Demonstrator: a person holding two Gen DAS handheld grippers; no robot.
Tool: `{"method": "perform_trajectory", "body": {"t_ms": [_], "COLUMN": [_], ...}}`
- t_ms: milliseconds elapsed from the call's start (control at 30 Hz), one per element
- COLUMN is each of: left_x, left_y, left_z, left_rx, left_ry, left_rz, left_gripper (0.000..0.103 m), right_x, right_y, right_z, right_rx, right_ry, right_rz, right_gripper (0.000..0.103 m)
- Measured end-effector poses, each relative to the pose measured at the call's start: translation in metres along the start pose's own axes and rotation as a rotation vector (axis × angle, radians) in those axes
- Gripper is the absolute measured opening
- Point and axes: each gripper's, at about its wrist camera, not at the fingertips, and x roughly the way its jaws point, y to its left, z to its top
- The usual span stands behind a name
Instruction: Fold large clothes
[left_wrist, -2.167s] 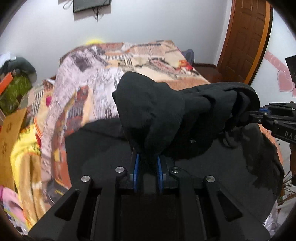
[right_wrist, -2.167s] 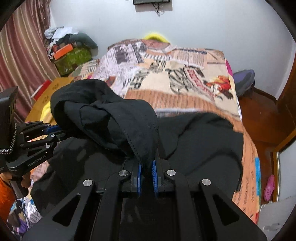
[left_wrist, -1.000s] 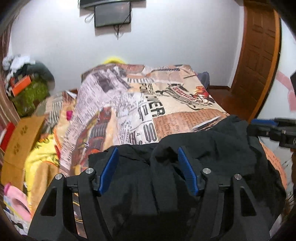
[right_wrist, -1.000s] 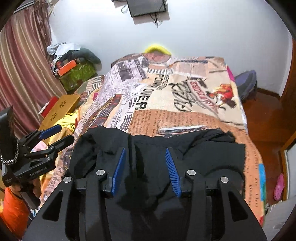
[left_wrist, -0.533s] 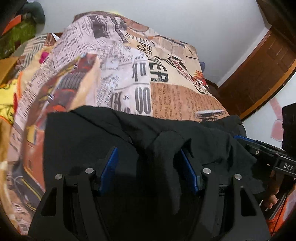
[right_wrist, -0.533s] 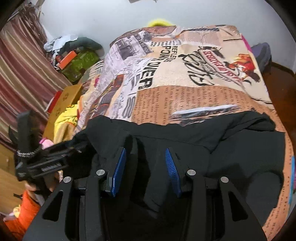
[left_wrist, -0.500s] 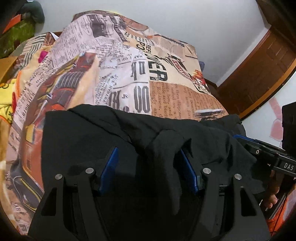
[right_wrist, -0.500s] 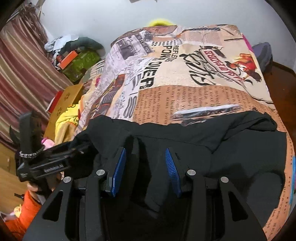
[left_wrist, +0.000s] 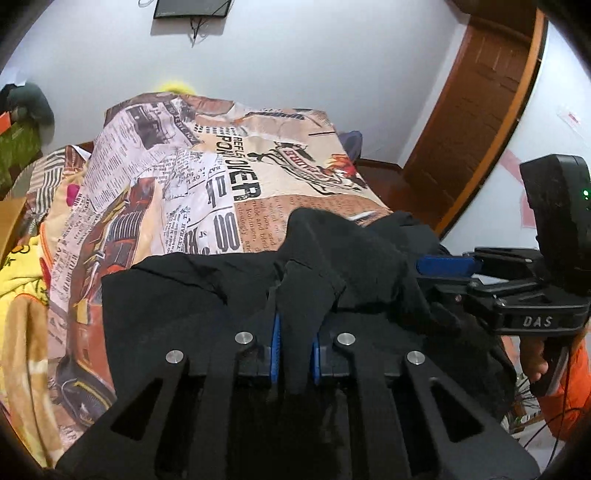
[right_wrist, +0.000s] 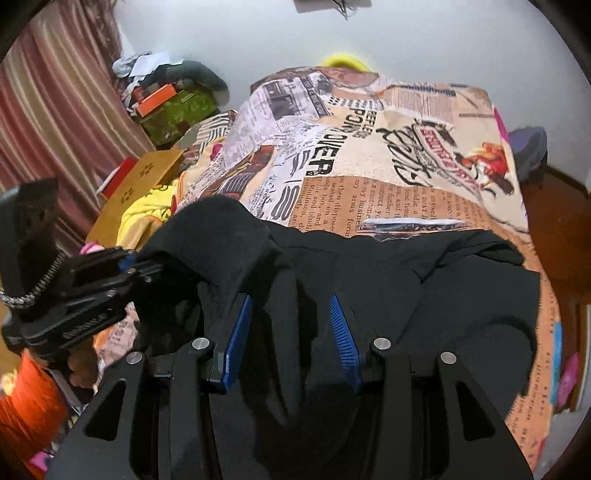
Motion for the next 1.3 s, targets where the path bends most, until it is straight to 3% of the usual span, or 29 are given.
{"method": "perform_trajectory", "body": {"t_ms": [400,533,600,767,900,1000,1067,1133,1167,1300], "left_x": [-0.034,-0.038,-0.04,-0.058,-0.075,-0.095,-0.108,-0.118,-0.119,-0.1], "left_y": [-0.019,-0.02,-0.019,-0.017,-0.006,0.001,0.007,0.015,0.019,0.028], "left_z": [-0.053,-0.067,-0.069,-0.065,-0.056,-0.047,-0.04,-0.032,-0.028,-0.021], "left_rx": [0.012,0.007,0.005,0.04,0.018,-0.003,-0.018,-0.042,-0.055,-0.082], "left_ry": [0.049,0.07,0.082,0.076,0.064,-0.004,-0.057,-0.109,-0.124,-0.086], "left_rz": [-0.038,-0.041,-0.035,0.035,0.046,0.077,0.098,0.129,0.148,0.173], "left_gripper": [0.012,0.012,0.012,0.013,0.019,0.021,0.028,0.045,0.047,0.047], "right_x": [-0.033,-0.006,0.018,0.04,0.03,0.023,0.02,0.017,0.015,0.005], "right_y": [0.013,0.016,0.018,0.02,0.022,0.022,0.02,0.021,0.022,0.031], "right_z": [0.01,0.018,0.017,-0.002,-0.02,-0.034,-0.04,-0.047,-0.049,-0.057], "right_rx": [0.051,0.07,0.07,0.071,0.036,0.004,0.003,-0.001,-0.005,-0.064], "right_ry": [-0.088,-0.041,0.024,0.115,0.118,0.122,0.132,0.137,0.139,0.145], "right_rz": [0.037,0.001,-0.016,0.052,0.024,0.016,0.04,0.04,0.038,0.006], "right_gripper": [0.041,0.041,0.041,0.04,0.04,0.041,0.041,0.041,0.041,0.041]}}
